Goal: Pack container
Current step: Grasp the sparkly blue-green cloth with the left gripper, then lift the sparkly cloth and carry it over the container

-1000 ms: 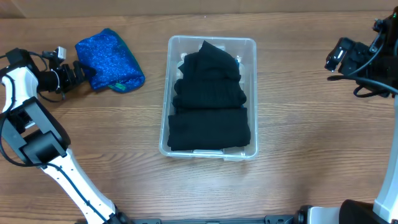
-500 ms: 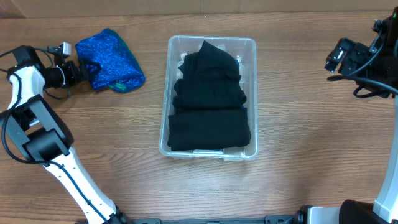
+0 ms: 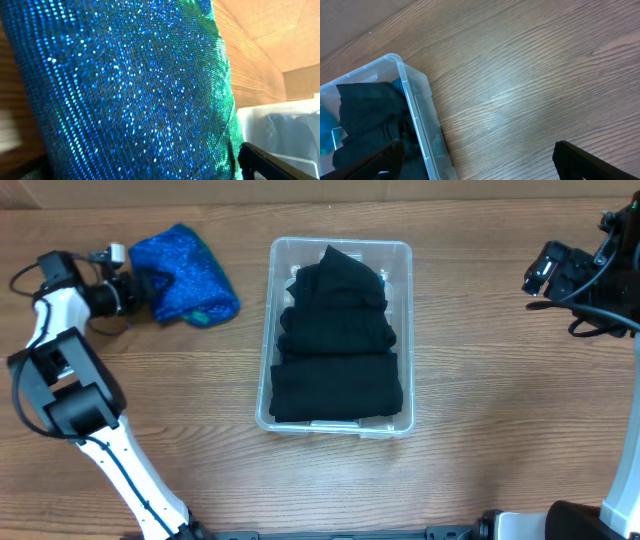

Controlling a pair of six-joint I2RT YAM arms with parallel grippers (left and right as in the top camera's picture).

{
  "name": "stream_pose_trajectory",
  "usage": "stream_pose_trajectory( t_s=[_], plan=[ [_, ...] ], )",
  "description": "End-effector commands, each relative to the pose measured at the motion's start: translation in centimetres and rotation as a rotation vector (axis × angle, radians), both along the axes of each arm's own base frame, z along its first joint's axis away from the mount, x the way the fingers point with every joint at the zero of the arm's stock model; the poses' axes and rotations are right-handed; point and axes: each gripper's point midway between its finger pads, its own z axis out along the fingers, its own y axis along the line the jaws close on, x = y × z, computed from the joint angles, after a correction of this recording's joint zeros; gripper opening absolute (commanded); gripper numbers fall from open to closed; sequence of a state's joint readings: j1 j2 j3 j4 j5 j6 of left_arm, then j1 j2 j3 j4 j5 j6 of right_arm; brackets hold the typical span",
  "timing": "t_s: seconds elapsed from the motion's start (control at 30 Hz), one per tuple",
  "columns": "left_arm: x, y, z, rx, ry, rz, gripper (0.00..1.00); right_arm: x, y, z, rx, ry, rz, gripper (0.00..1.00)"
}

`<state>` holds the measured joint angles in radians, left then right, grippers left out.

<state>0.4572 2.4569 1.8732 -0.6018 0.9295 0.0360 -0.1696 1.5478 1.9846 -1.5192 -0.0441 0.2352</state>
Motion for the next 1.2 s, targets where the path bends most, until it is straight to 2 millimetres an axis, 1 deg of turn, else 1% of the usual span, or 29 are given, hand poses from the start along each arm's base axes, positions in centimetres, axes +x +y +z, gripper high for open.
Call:
stream_pose_trajectory(
  t_s=[0.0, 0.07, 0.1, 0.13, 0.17, 0.23, 0.27, 0.37, 0.43, 0.6, 0.63, 0.67, 0.7, 0.73, 0.77, 0.8, 0.83, 0.87, 0.97, 1.03, 1.17],
  plan=[
    [-1.0, -4.8, -5.7, 0.023, 0.268, 0.055, 1.0, 0.1, -0.1, -0.1, -0.004, 0.004, -0.004, 1.0],
    [-0.8, -5.8, -5.7, 0.016, 0.282, 0.055, 1.0, 0.1, -0.1, -0.1, -0.004, 0.004, -0.004, 1.0],
    [-0.7, -6.3, -5.7, 0.013, 0.289, 0.051, 0.97, 0.1, -0.1, -0.1, -0.004, 0.004, -0.004, 1.0],
    [-0.7, -6.9, -5.7, 0.013, 0.29, 0.042, 0.91, 0.1, -0.1, -0.1, -0.004, 0.005, -0.004, 1.0],
    [-0.7, -7.4, -5.7, 0.014, 0.29, 0.033, 0.81, 0.0, -0.1, -0.2, -0.004, 0.006, -0.004, 1.0],
    [-0.7, -8.1, -5.7, 0.015, 0.292, 0.019, 0.64, -0.1, -0.1, -0.2, -0.003, 0.01, -0.004, 1.0],
    [-0.7, -8.4, -5.7, 0.016, 0.294, 0.014, 0.59, -0.1, -0.1, -0.2, -0.003, 0.012, -0.004, 1.0],
    [-0.7, -9.1, -5.7, 0.014, 0.298, 0.005, 0.5, -0.3, -0.1, -0.3, -0.002, 0.019, -0.004, 1.0],
    [-0.6, -9.3, -5.7, 0.009, 0.305, 0.009, 0.49, -0.3, -0.1, -0.4, -0.002, 0.022, -0.003, 1.0],
    [-0.2, -9.6, -5.5, 0.004, 0.286, 0.007, 0.32, -0.3, -0.1, -0.4, -0.003, 0.022, -0.001, 1.0],
    [-0.1, -9.6, -5.3, -0.004, 0.279, 0.006, 0.29, -0.3, -0.1, -0.4, -0.003, 0.022, -0.001, 1.0],
    [0.1, -9.8, -5.0, -0.016, 0.269, 0.002, 0.25, -0.3, -0.1, -0.4, -0.003, 0.022, -0.001, 1.0],
    [0.3, -9.9, -4.5, -0.031, 0.255, -0.007, 0.21, -0.3, -0.1, -0.4, -0.003, 0.022, -0.001, 1.0],
    [0.5, -10.0, -3.9, -0.04, 0.243, -0.011, 0.15, -0.3, -0.1, -0.4, -0.003, 0.022, -0.001, 1.0],
    [0.7, -9.9, -3.4, -0.038, 0.232, -0.011, 0.11, -0.3, -0.1, -0.4, -0.003, 0.022, -0.001, 1.0],
    [0.8, -9.8, -2.6, -0.029, 0.214, -0.017, 0.07, -0.3, -0.1, -0.4, -0.003, 0.022, -0.001, 1.0],
    [1.0, -9.7, -1.4, -0.008, 0.185, -0.027, 0.04, -0.3, -0.1, -0.4, -0.003, 0.022, -0.001, 1.0],
    [1.1, -9.5, -0.6, 0.011, 0.166, -0.033, 0.04, -0.3, -0.1, -0.4, -0.003, 0.021, -0.001, 1.0],
    [1.2, -9.2, 4.1, 0.109, 0.066, -0.06, 0.04, -0.3, -0.1, -0.3, -0.004, 0.019, -0.001, 1.0],
    [0.7, -9.6, 8.3, 0.153, -0.013, -0.092, 0.04, -0.2, -0.1, -0.3, -0.004, 0.018, -0.001, 1.0],
    [-1.4, -11.2, 17.2, 0.23, -0.175, -0.147, 0.04, -0.2, -0.1, -0.3, -0.004, 0.018, -0.001, 1.0]
  ],
)
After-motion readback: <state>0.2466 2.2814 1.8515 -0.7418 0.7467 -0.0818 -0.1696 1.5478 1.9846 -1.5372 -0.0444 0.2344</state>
